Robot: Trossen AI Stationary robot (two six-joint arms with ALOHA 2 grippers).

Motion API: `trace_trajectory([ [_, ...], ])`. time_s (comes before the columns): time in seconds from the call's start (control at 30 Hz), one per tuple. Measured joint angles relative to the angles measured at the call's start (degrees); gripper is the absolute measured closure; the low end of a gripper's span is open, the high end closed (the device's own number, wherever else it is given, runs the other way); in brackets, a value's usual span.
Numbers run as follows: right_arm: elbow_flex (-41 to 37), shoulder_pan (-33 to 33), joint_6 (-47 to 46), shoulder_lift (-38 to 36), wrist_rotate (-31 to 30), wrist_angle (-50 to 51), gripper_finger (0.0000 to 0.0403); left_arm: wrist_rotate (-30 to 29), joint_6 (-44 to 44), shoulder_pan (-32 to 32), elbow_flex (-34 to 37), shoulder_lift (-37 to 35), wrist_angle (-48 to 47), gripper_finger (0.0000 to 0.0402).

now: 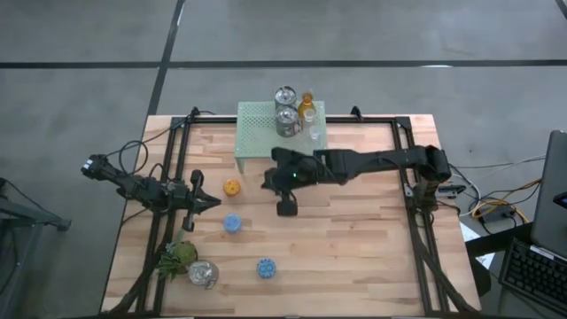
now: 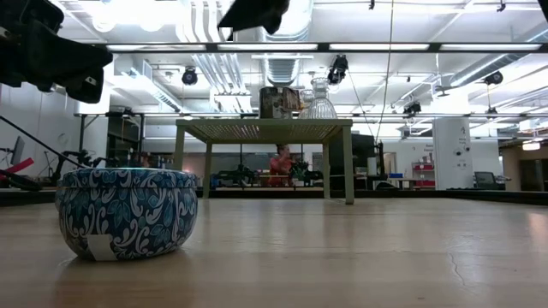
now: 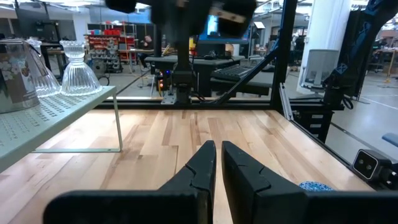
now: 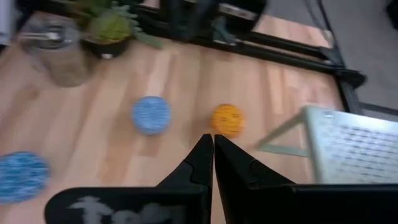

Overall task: Pick & Place candle stick holders
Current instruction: Put the brown scented candle on the shelf

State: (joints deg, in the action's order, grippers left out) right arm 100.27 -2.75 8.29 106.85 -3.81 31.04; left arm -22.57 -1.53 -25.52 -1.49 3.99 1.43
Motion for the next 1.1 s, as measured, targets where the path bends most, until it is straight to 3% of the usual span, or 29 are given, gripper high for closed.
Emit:
trace_trajectory([
  [0.13, -0.3, -1.9, -2.4, -0.2, 5.2, 0.0, 0.0394, 0.0, 0.0, 0.0, 0.0, 0.0, 0.0, 0.0371],
  [0.37, -6.9, -7.1, -4.9, -5.1, 5.4, -7.3, 0.0395, 0.0, 0.0, 0.0, 0.0, 0.0, 0.0, 0.0371],
  [0.6, -27.2, -11.5, -7.5, -21.2, -0.1, -24.3, 0.0395, 0.0, 0.0, 0.0, 0.0, 0.0, 0.0, 0.0371],
  [0.83, -48.6, -14.5, -12.8, -37.8, -1.9, -34.8, 0.0394, 0.0, 0.0, 0.0, 0.0, 0.0, 0.0, 0.0371],
  [0.97, -58.9, -15.8, -13.1, -45.8, -6.5, -39.1, 0.0394, 0.0, 0.0, 0.0, 0.0, 0.0, 0.0, 0.0371],
  [1.1, -67.7, -15.8, -13.3, -52.9, -7.4, -41.6, 0.0394, 0.0, 0.0, 0.0, 0.0, 0.0, -0.1, 0.0371],
])
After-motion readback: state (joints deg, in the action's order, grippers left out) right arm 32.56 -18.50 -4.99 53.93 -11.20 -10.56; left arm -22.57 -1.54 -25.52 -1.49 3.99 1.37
